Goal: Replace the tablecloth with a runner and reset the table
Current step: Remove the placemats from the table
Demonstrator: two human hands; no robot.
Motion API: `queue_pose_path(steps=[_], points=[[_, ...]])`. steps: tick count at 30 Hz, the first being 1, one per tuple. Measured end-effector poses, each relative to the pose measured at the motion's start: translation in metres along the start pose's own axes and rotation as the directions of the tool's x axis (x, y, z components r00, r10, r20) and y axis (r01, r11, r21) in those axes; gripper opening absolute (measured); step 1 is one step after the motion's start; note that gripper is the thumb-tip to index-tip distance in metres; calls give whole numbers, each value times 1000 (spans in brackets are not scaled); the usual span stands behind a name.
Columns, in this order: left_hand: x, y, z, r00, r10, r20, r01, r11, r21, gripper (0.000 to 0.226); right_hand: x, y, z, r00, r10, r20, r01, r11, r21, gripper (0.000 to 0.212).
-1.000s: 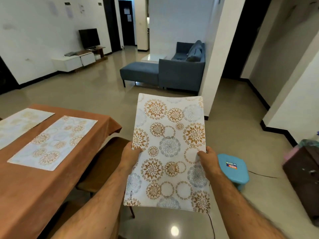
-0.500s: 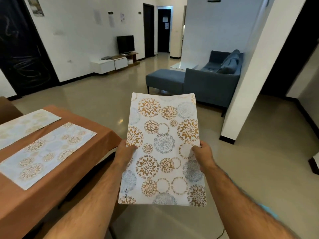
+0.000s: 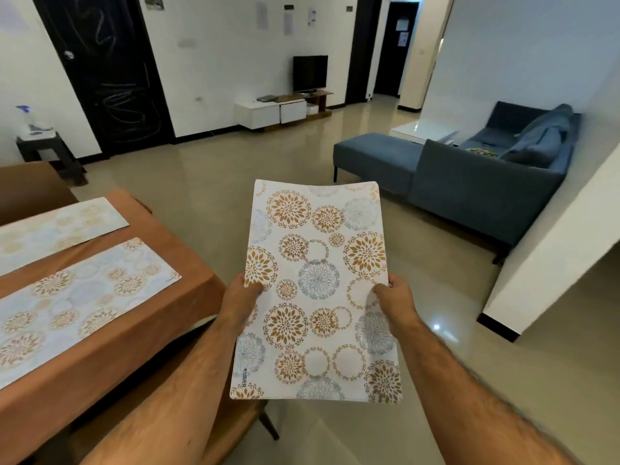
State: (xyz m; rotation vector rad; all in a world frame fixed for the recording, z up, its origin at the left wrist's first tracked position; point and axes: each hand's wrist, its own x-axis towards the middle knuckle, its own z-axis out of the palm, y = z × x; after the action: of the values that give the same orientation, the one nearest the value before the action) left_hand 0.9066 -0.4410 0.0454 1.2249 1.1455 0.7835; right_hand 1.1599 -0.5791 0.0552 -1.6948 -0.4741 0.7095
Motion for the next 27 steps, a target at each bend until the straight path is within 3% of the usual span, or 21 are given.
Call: queue_pose_path(steps=[4,13,21,27], points=[[56,26,12,999,31,-12,-31,999,19,17,65,-30,19,997,-27,68,27,1000,0,23],[151,41,21,980,5,-200,-21,997,-78,18,200,-69,86,965,-70,252,85,995,-51,26],[218,40,53,893,-15,-450,-56,988,-145,24,333,-96,140,865,-89,494,148,986,-83,24],[243,52,52,755,-48,-654,-119,971,-209,30,385,-120,215,742,-101,663,232,966,-113,24]])
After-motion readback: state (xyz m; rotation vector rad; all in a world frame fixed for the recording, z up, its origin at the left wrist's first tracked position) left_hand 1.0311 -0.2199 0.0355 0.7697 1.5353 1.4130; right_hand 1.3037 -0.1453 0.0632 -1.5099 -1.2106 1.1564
